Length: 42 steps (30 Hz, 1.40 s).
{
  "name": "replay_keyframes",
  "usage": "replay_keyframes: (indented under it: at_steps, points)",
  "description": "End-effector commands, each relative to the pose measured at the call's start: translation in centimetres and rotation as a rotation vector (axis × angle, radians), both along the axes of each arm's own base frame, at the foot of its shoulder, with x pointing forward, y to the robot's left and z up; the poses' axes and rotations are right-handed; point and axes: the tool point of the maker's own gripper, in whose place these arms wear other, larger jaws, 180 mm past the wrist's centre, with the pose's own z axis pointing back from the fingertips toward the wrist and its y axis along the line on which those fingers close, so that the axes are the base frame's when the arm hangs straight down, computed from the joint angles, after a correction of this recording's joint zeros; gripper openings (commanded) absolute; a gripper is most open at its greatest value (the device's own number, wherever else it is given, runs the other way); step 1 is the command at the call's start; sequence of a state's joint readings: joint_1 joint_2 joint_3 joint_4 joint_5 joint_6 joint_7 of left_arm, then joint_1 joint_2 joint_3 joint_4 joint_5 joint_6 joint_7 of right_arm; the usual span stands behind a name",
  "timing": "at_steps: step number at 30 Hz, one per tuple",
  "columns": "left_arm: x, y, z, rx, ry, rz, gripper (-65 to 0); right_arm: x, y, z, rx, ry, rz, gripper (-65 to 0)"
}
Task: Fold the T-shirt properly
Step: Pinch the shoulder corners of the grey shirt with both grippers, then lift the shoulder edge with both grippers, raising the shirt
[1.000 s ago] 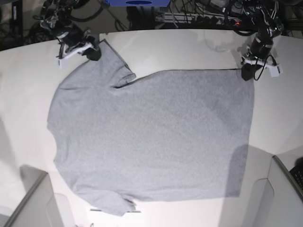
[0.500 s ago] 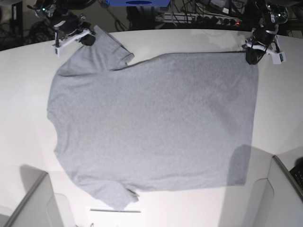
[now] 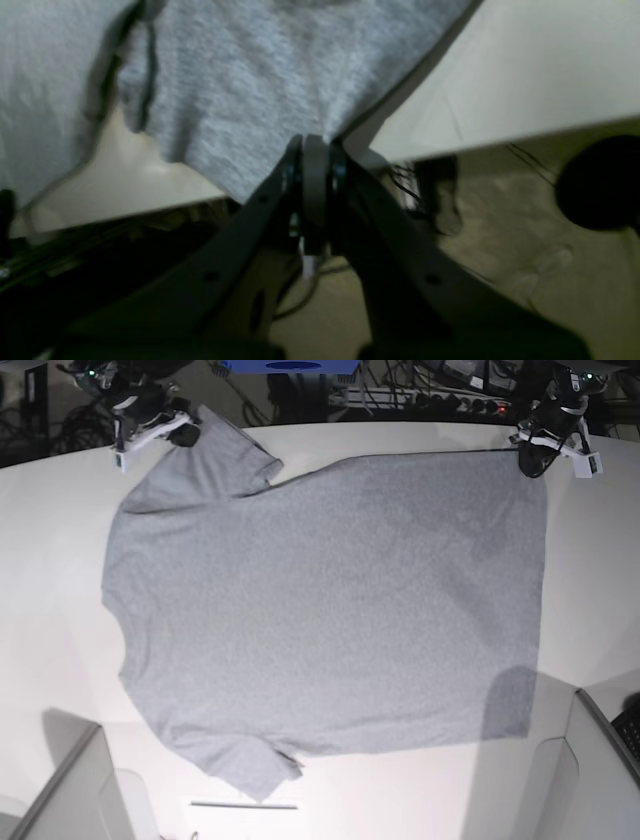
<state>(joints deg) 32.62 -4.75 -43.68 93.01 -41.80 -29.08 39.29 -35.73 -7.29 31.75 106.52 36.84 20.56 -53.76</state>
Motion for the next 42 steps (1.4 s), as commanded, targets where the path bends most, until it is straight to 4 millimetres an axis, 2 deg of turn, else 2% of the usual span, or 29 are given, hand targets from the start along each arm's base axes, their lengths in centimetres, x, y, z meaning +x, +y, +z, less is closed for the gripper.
replay_keyframes:
  at_steps: [1,5,11,15,26,34,42]
  points:
    - [0.7,0.2,1.3,0.019,-0.046,-0.011,-65.0,0.9,-0.4,1.3,-0.019,-0.056,0.007,-65.0]
    - [1.0,0.1,2.3,0.041,-0.063,-0.028,-65.0,2.3,-0.5,3.1,-0.049,-0.115,0.024,-65.0]
    - [2.2,-0.2,4.0,0.071,-0.109,-0.052,-65.0,3.2,-0.4,3.6,-0.052,-0.143,0.030,-65.0]
    - [2.4,-0.2,4.1,0.073,-0.113,-0.056,-65.0,3.5,-0.3,3.7,-0.050,-0.151,0.033,-65.0]
    - [4.4,0.7,5.0,0.080,-0.151,0.001,-65.0,6.8,-0.9,5.5,-0.079,-0.243,0.051,-65.0]
    - [5.6,0.6,5.4,0.078,-0.178,0.000,-65.0,9.1,-1.2,6.5,-0.093,-0.278,0.084,-65.0]
    - [6.1,1.3,5.0,0.188,-0.129,-0.032,-65.0,12.0,-1.0,7.9,-0.091,-0.309,0.115,-65.0]
